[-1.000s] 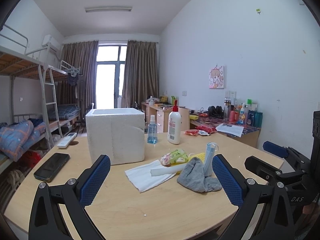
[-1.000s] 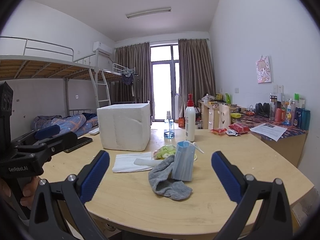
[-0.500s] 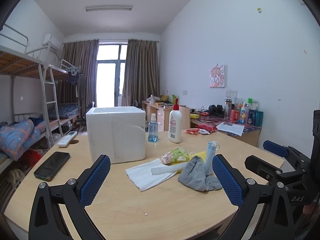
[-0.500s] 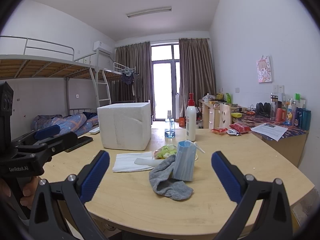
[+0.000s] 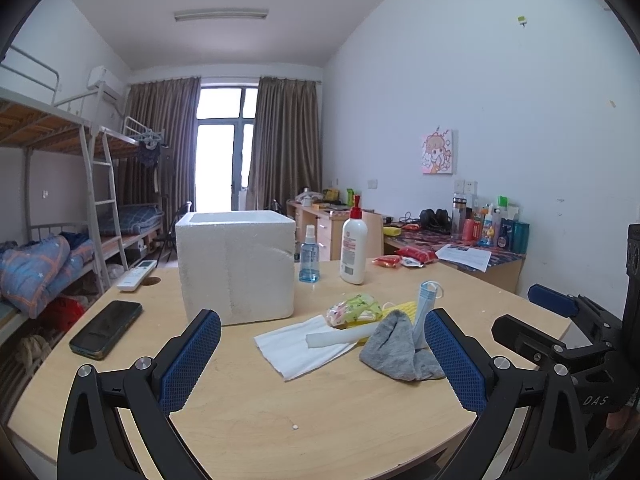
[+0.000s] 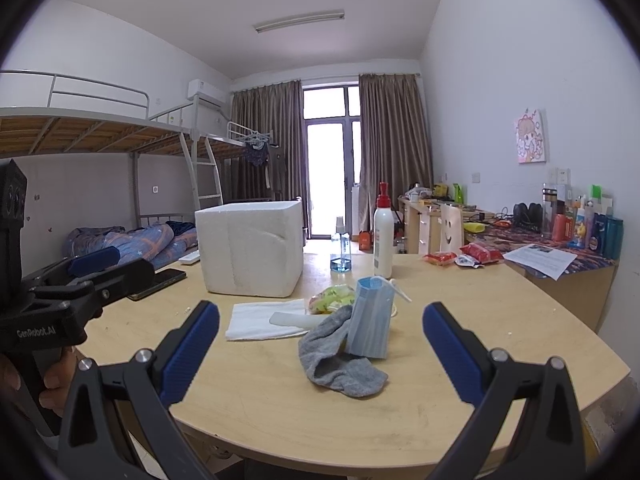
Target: Organize soft objects
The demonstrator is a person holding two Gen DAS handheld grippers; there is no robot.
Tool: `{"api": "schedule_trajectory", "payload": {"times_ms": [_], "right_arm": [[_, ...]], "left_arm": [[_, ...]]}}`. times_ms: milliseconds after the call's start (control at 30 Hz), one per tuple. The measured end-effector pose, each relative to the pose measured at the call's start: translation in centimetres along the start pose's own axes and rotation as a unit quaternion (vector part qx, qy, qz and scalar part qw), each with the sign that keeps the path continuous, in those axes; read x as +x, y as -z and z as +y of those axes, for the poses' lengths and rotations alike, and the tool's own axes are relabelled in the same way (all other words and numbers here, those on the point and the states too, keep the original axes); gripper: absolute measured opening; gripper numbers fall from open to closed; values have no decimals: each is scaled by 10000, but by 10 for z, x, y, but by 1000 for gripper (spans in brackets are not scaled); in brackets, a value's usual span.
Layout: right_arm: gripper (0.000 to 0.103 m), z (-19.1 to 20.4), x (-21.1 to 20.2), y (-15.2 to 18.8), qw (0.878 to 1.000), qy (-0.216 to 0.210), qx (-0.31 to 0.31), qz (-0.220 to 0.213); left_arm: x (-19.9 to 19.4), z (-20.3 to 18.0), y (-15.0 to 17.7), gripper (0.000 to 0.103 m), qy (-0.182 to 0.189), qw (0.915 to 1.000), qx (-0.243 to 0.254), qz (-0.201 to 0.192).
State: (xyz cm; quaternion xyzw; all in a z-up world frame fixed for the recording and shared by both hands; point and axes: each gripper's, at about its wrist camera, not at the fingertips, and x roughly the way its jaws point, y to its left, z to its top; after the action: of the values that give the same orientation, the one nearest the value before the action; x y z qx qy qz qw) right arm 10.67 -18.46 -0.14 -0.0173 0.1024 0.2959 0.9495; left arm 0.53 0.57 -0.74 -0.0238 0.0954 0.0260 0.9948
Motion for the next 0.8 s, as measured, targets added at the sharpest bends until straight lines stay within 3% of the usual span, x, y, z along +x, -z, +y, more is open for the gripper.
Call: {"api": "schedule_trajectory", "payload": {"times_ms": [300,800], "right_arm": [[103,2,9,2,9999,-29,-32,122],[103,-15,64,15,9957,-61,161,914]], "left_arm": [[9,6,4,102,-74,9998,-23,167],[78,26,11,102,-269,9935,179,1091]]}}
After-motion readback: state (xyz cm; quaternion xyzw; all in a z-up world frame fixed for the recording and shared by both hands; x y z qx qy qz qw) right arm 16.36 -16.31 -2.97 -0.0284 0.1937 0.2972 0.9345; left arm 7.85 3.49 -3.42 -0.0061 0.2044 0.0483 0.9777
